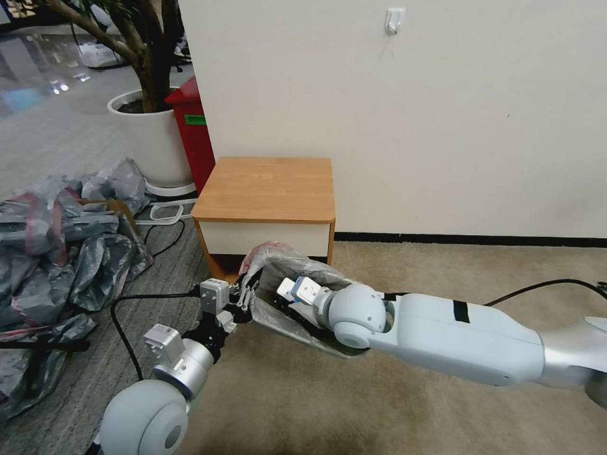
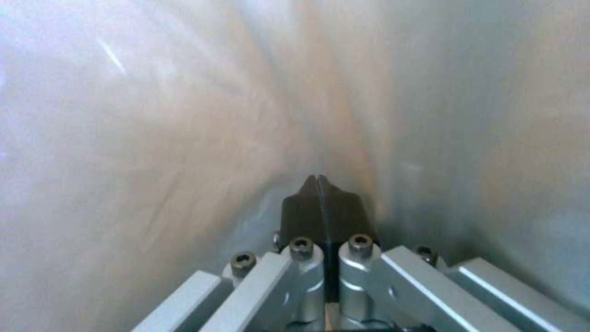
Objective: Pick up the garbage bag from the table and place it over the trash can.
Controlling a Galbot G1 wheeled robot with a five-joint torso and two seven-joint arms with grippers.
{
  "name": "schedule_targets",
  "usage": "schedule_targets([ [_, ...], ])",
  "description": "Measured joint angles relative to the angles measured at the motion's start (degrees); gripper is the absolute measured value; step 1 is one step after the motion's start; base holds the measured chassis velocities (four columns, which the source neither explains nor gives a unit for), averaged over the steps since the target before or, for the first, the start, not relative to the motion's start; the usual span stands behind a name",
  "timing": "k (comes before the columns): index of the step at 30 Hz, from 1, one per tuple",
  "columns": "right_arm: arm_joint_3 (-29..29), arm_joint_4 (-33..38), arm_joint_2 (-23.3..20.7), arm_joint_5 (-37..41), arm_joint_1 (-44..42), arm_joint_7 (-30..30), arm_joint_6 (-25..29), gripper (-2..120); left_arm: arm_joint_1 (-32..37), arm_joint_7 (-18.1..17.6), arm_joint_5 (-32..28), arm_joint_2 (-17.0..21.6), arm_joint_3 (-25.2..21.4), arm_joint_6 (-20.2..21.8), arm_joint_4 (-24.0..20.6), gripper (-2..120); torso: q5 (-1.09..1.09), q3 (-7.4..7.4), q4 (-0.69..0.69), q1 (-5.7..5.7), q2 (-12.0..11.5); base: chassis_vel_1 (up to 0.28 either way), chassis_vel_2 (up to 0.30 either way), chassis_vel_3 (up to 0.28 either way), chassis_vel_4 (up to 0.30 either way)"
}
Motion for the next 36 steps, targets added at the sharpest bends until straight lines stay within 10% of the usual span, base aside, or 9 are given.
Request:
schedule_targets([
  [18, 11.2, 8.79, -5.79, 3.7, -7.36, 0.3, 2.22, 0, -3.34, -6.43, -10.2, -4.07, 1.93, -1.47, 10.7, 10, -0.01, 0.0, 0.01, 0.0, 0.0, 0.0, 0.0, 0.0, 0.0],
  [28, 34.8, 14.27, -8.64, -10.26, -34.9, 2.4, 18.27, 0, -0.49, -12.8, -13.97, -5.41, 1.94, -2.06, 11.23, 10, 0.01, 0.0, -0.01, 0.0, 0.0, 0.0, 0.0, 0.0, 0.0],
  [36, 55.01, 15.1, 2.87, -30.06, -60.33, 5.3, 26.96, 31, 2.1, -14.79, -13.79, -7.05, 3.4, -2.46, 10.39, 10, 0.0, 0.0, -0.01, 0.0, 0.0, 0.0, 0.0, 0.0, 0.0],
])
